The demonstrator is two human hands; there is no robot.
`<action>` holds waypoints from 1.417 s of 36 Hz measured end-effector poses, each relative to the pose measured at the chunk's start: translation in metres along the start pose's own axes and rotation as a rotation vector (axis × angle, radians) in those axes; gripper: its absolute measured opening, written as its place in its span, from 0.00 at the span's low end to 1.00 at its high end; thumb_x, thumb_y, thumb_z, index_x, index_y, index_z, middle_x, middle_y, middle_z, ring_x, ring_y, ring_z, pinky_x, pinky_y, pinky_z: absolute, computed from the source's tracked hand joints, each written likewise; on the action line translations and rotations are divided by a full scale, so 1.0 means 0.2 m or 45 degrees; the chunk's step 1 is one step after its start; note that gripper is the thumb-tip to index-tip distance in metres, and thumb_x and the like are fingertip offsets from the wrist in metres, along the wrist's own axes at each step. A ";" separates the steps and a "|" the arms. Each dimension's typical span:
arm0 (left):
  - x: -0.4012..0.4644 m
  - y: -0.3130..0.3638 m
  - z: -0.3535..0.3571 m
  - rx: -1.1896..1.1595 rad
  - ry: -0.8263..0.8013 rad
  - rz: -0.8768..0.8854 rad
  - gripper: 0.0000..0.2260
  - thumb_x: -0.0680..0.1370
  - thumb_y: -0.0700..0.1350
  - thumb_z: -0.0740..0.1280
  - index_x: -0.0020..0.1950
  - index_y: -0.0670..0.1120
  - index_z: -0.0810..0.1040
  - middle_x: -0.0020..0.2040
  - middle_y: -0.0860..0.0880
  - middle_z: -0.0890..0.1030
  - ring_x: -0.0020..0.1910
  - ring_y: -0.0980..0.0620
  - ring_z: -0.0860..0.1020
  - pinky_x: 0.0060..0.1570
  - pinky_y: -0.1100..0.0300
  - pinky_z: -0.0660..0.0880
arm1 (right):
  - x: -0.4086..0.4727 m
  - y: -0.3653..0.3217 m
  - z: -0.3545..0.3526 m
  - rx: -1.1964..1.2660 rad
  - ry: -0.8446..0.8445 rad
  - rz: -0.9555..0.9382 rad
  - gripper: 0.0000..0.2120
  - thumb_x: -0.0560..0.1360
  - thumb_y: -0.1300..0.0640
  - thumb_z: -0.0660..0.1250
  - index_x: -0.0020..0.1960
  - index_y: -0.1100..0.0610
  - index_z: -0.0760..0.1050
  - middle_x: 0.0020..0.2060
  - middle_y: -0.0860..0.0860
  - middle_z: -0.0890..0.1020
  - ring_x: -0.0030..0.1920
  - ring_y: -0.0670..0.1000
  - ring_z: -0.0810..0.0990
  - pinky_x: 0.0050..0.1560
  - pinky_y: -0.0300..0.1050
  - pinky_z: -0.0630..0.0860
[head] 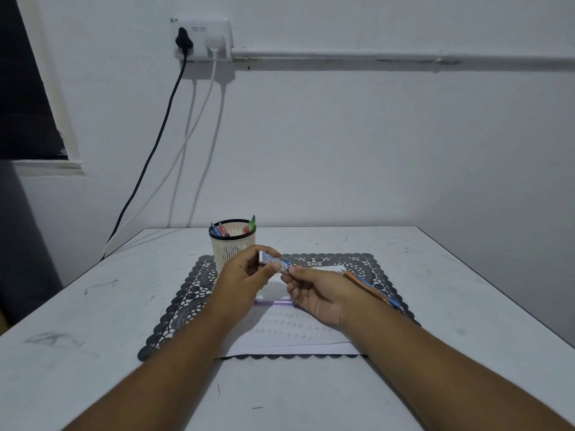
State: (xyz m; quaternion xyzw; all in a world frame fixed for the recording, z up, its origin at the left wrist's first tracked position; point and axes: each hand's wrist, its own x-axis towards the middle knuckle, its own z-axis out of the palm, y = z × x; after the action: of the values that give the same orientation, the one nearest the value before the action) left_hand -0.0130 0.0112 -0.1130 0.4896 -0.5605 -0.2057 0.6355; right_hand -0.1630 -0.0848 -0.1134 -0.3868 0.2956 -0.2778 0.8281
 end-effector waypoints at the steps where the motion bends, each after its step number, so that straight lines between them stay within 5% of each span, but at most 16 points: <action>1: 0.00 0.00 0.00 -0.006 0.000 -0.001 0.05 0.79 0.34 0.69 0.54 0.37 0.79 0.37 0.55 0.84 0.32 0.62 0.76 0.35 0.68 0.72 | 0.00 0.00 0.00 0.019 0.001 0.008 0.04 0.81 0.66 0.68 0.53 0.67 0.81 0.38 0.59 0.85 0.31 0.50 0.81 0.31 0.38 0.80; 8: 0.00 -0.01 -0.01 0.035 0.022 -0.018 0.05 0.79 0.34 0.70 0.54 0.39 0.80 0.38 0.54 0.84 0.34 0.62 0.78 0.37 0.69 0.73 | -0.02 0.00 0.02 0.067 0.040 0.005 0.04 0.81 0.67 0.68 0.52 0.68 0.81 0.38 0.60 0.86 0.30 0.50 0.82 0.30 0.38 0.80; 13: 0.01 -0.06 -0.03 0.145 0.044 -0.058 0.06 0.78 0.41 0.74 0.51 0.51 0.83 0.44 0.40 0.84 0.37 0.50 0.76 0.39 0.56 0.72 | -0.03 -0.03 0.01 0.073 0.099 -0.041 0.04 0.80 0.66 0.70 0.48 0.67 0.82 0.35 0.58 0.85 0.29 0.48 0.81 0.29 0.37 0.79; 18: 0.01 -0.07 -0.03 0.357 0.039 -0.030 0.09 0.78 0.39 0.74 0.52 0.53 0.83 0.46 0.55 0.86 0.41 0.57 0.82 0.43 0.59 0.78 | -0.05 -0.05 0.01 0.006 0.128 -0.147 0.04 0.78 0.66 0.72 0.49 0.67 0.83 0.38 0.58 0.86 0.32 0.48 0.81 0.33 0.37 0.81; 21: 0.01 -0.06 -0.04 0.577 0.018 0.043 0.08 0.78 0.41 0.74 0.53 0.54 0.83 0.47 0.62 0.85 0.47 0.63 0.81 0.44 0.71 0.75 | -0.05 -0.04 0.00 -0.070 0.136 -0.233 0.05 0.78 0.65 0.73 0.52 0.67 0.83 0.39 0.58 0.86 0.33 0.48 0.82 0.34 0.38 0.81; 28: 0.02 -0.09 -0.04 1.071 -0.015 0.177 0.07 0.76 0.49 0.74 0.53 0.54 0.83 0.44 0.62 0.77 0.43 0.65 0.74 0.41 0.68 0.67 | -0.05 -0.04 0.00 -0.211 0.210 -0.407 0.05 0.77 0.63 0.75 0.50 0.64 0.82 0.38 0.57 0.86 0.33 0.49 0.81 0.36 0.41 0.80; 51: -0.01 -0.05 0.01 0.995 0.038 -0.088 0.07 0.77 0.50 0.72 0.54 0.56 0.83 0.39 0.57 0.82 0.38 0.60 0.78 0.41 0.51 0.80 | -0.02 -0.03 0.00 -0.573 0.230 -0.663 0.07 0.78 0.66 0.72 0.49 0.58 0.87 0.42 0.56 0.88 0.41 0.52 0.84 0.42 0.45 0.82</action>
State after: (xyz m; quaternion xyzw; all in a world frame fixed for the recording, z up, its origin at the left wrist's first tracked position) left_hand -0.0123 0.0075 -0.1229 0.7163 -0.5703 0.0093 0.4019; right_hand -0.1671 -0.0843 -0.1076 -0.5957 0.3130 -0.4406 0.5942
